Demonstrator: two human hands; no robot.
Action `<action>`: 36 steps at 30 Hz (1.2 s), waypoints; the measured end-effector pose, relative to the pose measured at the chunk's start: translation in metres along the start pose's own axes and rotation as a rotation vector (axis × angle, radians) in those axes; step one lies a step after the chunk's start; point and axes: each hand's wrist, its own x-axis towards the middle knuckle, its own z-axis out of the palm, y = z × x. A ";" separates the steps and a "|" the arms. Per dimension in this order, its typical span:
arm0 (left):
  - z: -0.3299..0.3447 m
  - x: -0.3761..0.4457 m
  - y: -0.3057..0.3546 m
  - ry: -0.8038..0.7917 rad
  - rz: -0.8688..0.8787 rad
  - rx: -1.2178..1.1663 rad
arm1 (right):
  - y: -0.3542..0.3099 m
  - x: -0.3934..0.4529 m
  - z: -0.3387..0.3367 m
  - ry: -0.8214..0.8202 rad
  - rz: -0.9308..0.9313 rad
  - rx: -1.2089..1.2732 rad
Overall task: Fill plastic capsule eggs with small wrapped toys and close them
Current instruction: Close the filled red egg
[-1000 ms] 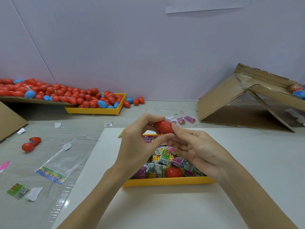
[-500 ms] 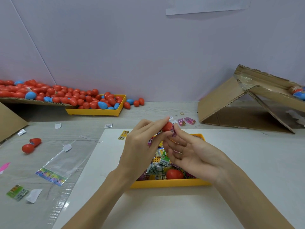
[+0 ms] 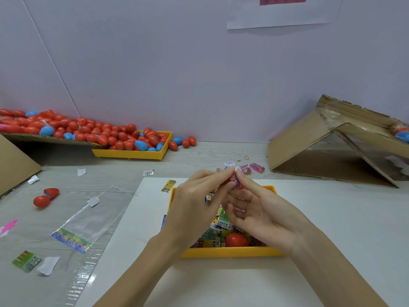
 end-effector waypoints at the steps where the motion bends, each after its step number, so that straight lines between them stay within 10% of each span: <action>1: -0.001 0.001 0.001 0.010 -0.020 -0.019 | 0.000 0.000 0.000 0.004 -0.022 -0.035; 11: -0.009 0.008 0.000 -0.024 -0.361 -0.466 | -0.004 -0.002 -0.005 -0.139 -0.014 0.015; 36: -0.012 0.007 -0.011 -0.079 -0.171 -0.327 | 0.004 0.002 -0.006 -0.274 -0.083 -0.005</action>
